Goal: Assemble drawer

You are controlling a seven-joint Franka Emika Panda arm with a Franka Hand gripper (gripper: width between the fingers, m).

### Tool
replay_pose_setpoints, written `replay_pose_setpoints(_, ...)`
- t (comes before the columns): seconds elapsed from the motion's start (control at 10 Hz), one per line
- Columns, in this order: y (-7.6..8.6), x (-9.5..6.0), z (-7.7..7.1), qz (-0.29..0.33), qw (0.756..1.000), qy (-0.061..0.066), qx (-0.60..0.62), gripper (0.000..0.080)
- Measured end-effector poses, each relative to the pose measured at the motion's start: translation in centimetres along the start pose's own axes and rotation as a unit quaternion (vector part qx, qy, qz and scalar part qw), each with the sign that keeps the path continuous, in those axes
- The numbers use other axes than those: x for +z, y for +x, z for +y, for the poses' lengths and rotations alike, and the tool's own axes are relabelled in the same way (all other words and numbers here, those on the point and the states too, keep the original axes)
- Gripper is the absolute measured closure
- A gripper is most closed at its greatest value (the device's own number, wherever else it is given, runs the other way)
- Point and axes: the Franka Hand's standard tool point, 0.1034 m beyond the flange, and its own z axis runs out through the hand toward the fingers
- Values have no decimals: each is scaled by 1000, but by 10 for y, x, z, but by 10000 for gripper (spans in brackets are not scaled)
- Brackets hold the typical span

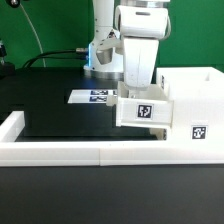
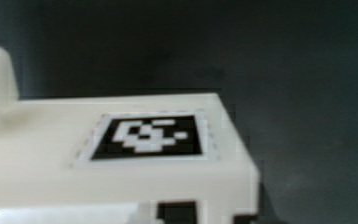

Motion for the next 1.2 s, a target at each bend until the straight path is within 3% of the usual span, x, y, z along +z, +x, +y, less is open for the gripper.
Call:
replay_pose_setpoints(0.4,1,1,-2,0,1000,2,-19,757)
replay_pose_setpoints(0.6,2,2,-1,3,1000,-7,-17,757)
replay_pose_setpoints(0.9,3,2,-1,3,1000,-6,-18,757)
replay_pose_setpoints(1.2,16,4,0,6,999,-6,-38,757)
